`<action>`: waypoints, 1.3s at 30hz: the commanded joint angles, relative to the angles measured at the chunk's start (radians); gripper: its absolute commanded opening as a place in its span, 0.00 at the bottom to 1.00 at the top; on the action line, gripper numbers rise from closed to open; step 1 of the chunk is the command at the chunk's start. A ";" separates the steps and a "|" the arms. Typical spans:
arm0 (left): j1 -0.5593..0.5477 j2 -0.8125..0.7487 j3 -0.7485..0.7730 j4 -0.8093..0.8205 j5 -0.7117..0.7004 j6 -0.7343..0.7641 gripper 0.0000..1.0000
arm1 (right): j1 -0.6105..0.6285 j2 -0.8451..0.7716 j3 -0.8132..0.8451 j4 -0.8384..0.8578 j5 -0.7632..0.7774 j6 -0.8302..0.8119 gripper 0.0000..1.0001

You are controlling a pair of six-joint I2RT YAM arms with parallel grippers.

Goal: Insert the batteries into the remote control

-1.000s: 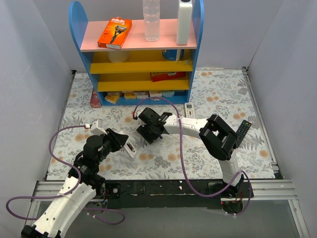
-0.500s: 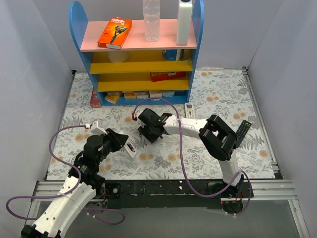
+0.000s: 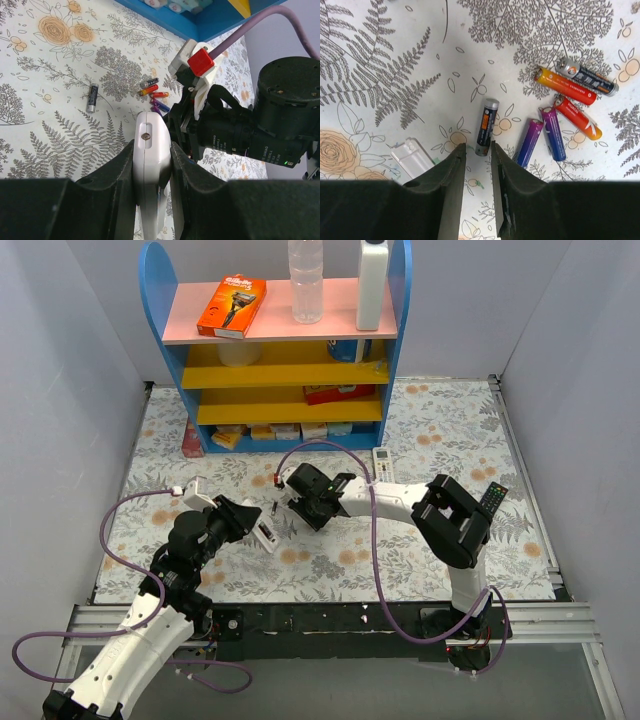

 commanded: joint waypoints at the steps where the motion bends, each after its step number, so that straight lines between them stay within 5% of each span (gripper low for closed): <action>1: -0.004 -0.007 0.008 0.036 -0.008 -0.005 0.00 | 0.002 -0.036 -0.032 -0.018 0.001 -0.020 0.34; 16: -0.004 -0.007 0.014 0.034 -0.009 -0.023 0.00 | 0.002 -0.029 -0.049 0.004 -0.012 0.001 0.34; 31: -0.004 0.012 0.000 0.059 0.015 -0.029 0.00 | 0.000 -0.065 -0.067 0.012 -0.002 -0.002 0.01; 39: -0.003 0.033 0.012 0.092 0.011 -0.026 0.00 | 0.000 -0.173 -0.124 0.013 -0.019 0.024 0.01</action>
